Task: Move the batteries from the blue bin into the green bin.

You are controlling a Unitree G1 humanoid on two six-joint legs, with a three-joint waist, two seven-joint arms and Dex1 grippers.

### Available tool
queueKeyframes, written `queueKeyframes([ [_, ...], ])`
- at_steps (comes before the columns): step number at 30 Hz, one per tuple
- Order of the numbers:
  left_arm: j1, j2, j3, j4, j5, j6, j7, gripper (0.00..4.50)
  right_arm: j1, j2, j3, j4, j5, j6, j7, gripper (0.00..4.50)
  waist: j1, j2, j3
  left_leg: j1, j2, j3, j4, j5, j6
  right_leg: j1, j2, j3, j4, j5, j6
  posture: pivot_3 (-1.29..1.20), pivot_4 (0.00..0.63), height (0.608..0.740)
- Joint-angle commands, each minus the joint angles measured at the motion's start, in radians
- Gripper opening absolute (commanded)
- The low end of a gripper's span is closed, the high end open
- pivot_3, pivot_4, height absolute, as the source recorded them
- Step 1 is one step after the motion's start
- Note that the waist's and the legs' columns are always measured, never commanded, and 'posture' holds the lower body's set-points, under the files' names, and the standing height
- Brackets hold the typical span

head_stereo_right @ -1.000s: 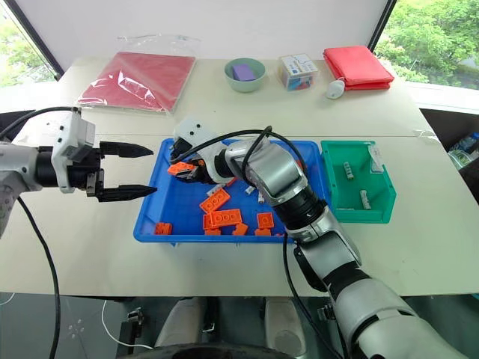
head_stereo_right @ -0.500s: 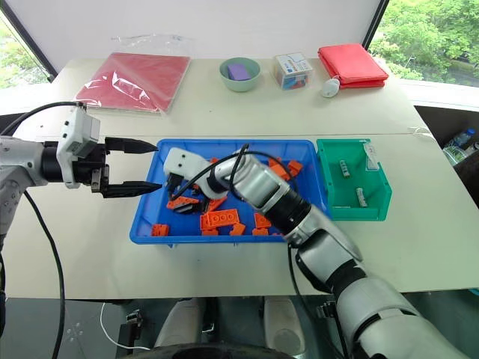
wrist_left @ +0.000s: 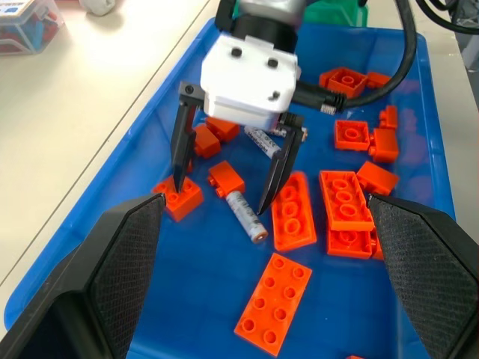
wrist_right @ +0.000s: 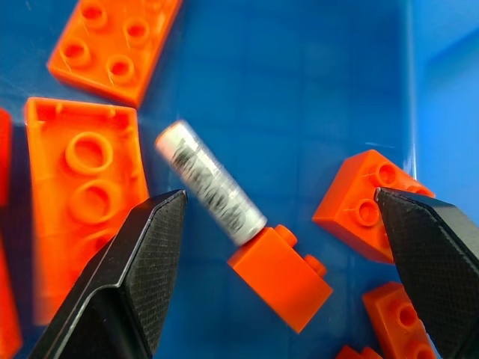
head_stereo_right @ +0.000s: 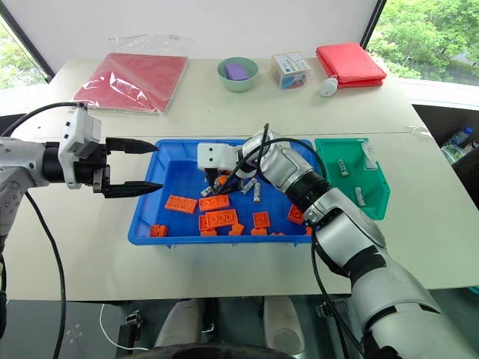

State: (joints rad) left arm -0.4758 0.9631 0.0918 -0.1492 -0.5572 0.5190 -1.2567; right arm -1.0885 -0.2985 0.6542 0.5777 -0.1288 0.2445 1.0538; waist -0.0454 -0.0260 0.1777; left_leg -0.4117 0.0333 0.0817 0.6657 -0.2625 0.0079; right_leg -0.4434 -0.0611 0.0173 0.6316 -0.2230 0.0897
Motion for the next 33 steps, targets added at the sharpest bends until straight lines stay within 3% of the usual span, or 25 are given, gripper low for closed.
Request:
queueKeyframes([
  [1, -0.012, 0.007, 0.026, -0.017, -0.003, -0.01, 0.006, 4.5, -0.021, 0.023, -0.026, 0.039, -0.033, -0.057, -0.005, 4.13, 0.0, 0.0, 0.0, 0.0, 0.0, 0.0, 0.0, 0.0, 0.0, 0.0, 0.0, 0.0, 0.0, 0.0, 0.0, 0.0, 0.15, 0.736],
  [12, -0.023, -0.002, 0.019, -0.014, 0.002, -0.011, 0.021, 4.5, 0.019, 0.034, -0.056, 0.04, -0.072, -0.139, 0.043, 4.13, 0.001, 0.0, 0.0, 0.0, 0.0, 0.0, 0.0, 0.0, 0.0, 0.0, 0.0, 0.0, 0.0, 0.0, 0.0, 0.0, 0.15, 0.736],
  [19, -0.018, -0.001, 0.023, -0.006, 0.009, -0.019, 0.025, 4.5, 0.033, 0.048, -0.172, -0.106, -0.022, -0.084, -0.018, 4.13, 0.001, 0.0, 0.0, 0.0, 0.0, -0.001, 0.0, 0.0, 0.0, 0.0, 0.0, 0.0, 0.0, 0.0, 0.0, 0.0, 0.15, 0.736],
  [25, -0.02, -0.001, 0.023, -0.007, 0.009, -0.023, 0.024, 4.5, 0.105, 0.023, -0.182, -0.216, 0.001, -0.108, 0.042, 4.13, 0.003, 0.0, 0.0, 0.0, 0.0, -0.001, 0.0, 0.0, 0.0, 0.001, 0.0, 0.0, 0.0, 0.0, 0.0, 0.0, 0.15, 0.736],
  [33, -0.023, 0.014, 0.02, -0.016, 0.001, -0.011, 0.007, 4.5, 0.104, 0.041, -0.147, -0.096, -0.044, -0.217, 0.052, 4.13, 0.001, 0.0, 0.0, 0.0, 0.0, 0.0, 0.0, 0.0, 0.0, 0.001, 0.0, 0.0, 0.0, 0.0, 0.0, 0.0, 0.15, 0.736],
])
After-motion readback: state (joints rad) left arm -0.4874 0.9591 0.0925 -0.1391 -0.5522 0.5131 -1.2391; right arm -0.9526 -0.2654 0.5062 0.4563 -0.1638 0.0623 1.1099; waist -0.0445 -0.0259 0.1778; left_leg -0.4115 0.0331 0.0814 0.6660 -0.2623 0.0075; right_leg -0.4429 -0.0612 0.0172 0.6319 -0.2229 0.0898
